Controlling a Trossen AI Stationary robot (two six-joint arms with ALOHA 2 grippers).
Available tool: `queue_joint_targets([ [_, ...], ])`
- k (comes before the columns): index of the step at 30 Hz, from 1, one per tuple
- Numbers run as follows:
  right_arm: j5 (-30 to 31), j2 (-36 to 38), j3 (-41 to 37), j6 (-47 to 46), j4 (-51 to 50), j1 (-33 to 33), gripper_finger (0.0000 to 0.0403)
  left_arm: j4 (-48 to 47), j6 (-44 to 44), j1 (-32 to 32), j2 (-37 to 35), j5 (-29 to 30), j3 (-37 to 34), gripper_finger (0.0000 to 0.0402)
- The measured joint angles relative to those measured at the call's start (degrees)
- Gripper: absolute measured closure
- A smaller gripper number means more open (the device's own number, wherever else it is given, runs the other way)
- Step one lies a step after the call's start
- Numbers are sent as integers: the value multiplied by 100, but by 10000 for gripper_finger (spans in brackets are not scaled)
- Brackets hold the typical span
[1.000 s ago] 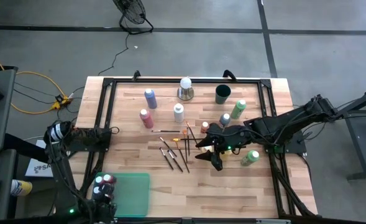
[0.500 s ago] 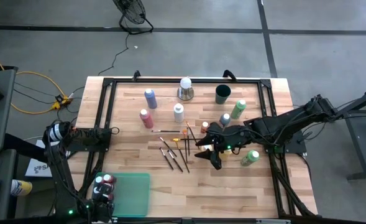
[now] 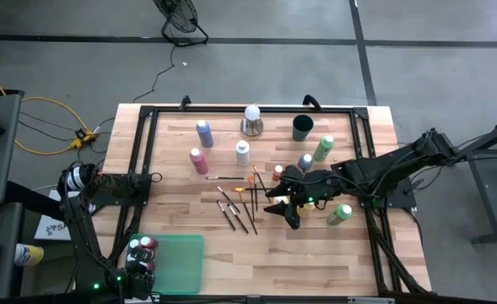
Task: Pick & Place Paint Supplies
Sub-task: Put the blue paint bottle into the green bin
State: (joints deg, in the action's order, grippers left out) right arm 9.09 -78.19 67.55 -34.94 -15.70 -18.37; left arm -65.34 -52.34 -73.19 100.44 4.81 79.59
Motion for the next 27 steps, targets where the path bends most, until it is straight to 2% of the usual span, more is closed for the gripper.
queue_joint_targets([
  [7,-1,0,0,-2,3,0,168,-7,0,2,11,-21,-4,282],
  [12,-1,0,0,-2,2,0,168,-25,-6,2,37,-61,-22,214],
  [15,-1,0,0,-2,2,0,168,-21,-43,2,37,-61,-22,194],
  [22,-19,0,0,0,2,0,168,-118,-78,4,37,-418,-9,187],
  [27,-22,0,0,7,2,0,168,-294,-69,7,31,-372,258,186],
])
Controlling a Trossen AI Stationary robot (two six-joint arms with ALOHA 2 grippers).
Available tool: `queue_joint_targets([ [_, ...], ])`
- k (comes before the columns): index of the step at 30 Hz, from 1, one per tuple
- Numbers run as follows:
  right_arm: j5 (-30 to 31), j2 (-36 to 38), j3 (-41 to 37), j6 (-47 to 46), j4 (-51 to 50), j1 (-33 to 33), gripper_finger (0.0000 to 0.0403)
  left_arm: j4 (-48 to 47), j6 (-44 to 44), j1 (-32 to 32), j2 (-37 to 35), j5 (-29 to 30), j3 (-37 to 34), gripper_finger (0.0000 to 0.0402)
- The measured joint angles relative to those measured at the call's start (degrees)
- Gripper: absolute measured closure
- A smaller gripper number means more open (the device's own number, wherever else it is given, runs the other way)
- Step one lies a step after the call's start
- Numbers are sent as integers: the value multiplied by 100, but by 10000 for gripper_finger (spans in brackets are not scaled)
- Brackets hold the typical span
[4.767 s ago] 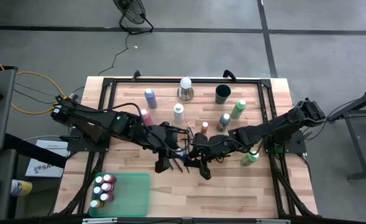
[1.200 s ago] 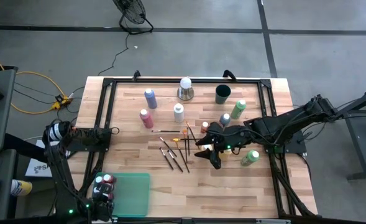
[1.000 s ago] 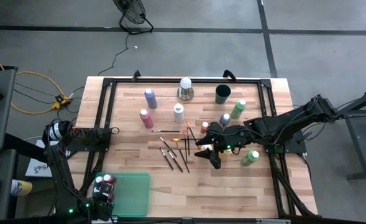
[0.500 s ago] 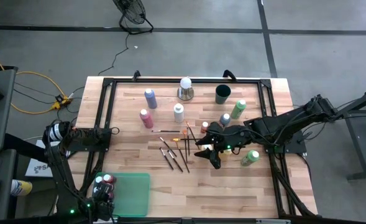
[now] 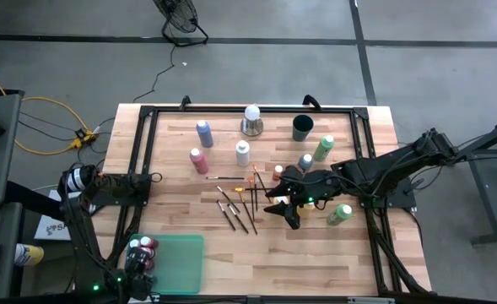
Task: Pick & Place Paint Supplies
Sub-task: Put the blue paint bottle into the green bin, then put the orange paint bottle into the green bin
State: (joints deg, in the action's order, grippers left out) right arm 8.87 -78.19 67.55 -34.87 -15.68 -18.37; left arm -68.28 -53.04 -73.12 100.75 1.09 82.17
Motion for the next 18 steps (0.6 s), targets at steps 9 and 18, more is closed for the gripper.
queue_joint_targets([
  [9,-44,0,0,13,0,0,168,-601,-268,2,-9,220,381,185],
  [18,-132,0,0,-6,-6,0,168,-1480,-572,2,-9,1019,1122,185],
])
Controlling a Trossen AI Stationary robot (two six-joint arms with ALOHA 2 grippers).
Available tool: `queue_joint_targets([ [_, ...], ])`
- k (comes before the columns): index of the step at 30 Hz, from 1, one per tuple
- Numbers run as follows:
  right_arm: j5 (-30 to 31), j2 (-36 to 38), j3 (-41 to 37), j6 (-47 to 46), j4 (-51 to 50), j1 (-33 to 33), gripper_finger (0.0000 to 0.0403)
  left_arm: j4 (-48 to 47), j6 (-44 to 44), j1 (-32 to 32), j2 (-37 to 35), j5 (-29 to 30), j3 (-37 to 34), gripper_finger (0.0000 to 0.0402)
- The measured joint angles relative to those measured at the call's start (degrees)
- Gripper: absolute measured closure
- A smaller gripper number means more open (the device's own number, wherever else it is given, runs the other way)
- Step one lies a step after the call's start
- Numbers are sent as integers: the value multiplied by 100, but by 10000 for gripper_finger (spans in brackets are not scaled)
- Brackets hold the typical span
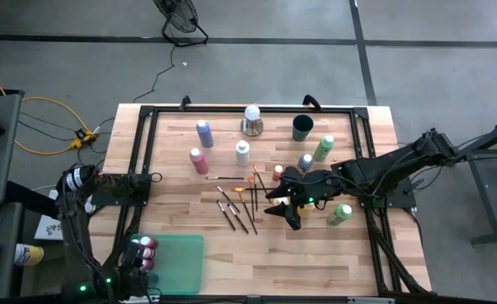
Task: Pick & Place Paint Supplies
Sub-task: Put the orange paint bottle into the green bin
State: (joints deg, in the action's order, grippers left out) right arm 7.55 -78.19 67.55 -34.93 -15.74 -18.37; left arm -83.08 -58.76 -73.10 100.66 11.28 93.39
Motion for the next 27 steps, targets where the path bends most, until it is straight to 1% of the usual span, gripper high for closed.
queue_joint_targets([
  [4,94,13,0,-138,-102,50,168,-575,-482,101,-1,749,394,185],
  [7,118,15,0,-152,-184,137,168,-683,-593,305,-53,976,576,185],
  [10,118,19,0,-152,-217,285,168,-715,-570,669,-106,1032,643,185],
  [13,70,20,0,-152,-330,483,168,-684,-252,1065,-157,1073,644,185],
  [19,-421,21,0,-3,-646,932,168,-493,272,1845,-296,1561,644,185],
  [23,-714,22,118,378,-1349,1271,168,-144,562,2306,-466,1763,644,185],
  [27,-750,26,297,1009,-2113,1635,168,148,756,2649,-616,1962,644,185],
])
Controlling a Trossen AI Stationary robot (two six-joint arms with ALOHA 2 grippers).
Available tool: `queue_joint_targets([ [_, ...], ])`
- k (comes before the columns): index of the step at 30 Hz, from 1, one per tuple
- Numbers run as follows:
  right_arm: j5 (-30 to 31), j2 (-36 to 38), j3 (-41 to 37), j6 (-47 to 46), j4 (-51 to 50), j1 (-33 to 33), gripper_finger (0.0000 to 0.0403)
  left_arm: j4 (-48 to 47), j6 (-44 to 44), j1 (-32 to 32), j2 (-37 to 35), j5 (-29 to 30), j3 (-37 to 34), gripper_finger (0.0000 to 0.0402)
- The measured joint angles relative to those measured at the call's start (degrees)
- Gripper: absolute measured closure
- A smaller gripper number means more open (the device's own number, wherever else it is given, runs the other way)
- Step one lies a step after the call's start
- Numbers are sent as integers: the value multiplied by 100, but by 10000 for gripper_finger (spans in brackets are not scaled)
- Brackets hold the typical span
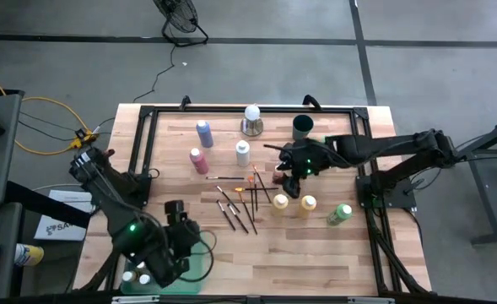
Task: Pick & Place Paint Supplies
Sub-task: Put the orange paint bottle into the green bin
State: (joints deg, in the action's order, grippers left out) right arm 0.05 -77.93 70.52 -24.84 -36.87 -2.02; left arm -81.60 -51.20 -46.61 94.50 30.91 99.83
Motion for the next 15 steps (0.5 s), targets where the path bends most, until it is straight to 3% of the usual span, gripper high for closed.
queue_joint_targets([
  [10,301,-195,-26,2405,-609,416,168,248,38,476,-103,213,0,185],
  [15,285,-454,-204,3047,-593,571,168,325,-26,555,-103,283,0,185],
])
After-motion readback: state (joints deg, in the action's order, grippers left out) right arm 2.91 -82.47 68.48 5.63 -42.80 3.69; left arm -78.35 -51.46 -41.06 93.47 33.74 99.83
